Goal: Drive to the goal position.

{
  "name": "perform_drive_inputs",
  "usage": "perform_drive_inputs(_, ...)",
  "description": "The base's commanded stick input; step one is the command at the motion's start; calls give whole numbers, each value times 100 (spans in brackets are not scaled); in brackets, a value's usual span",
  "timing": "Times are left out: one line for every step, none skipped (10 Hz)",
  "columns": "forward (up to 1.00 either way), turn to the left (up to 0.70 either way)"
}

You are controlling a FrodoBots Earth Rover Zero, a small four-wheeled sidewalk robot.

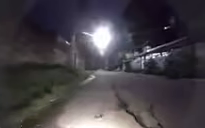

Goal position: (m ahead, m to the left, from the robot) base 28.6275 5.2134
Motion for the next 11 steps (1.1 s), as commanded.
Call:
perform_drive_inputs(50, 0)
perform_drive_inputs(50, 0)
perform_drive_inputs(50, 0)
perform_drive_inputs(50, 0)
perform_drive_inputs(50, 0)
perform_drive_inputs(50, 0)
perform_drive_inputs(50, 0)
perform_drive_inputs(50, -38)
perform_drive_inputs(50, -48)
perform_drive_inputs(50, -49)
perform_drive_inputs(50, -50)
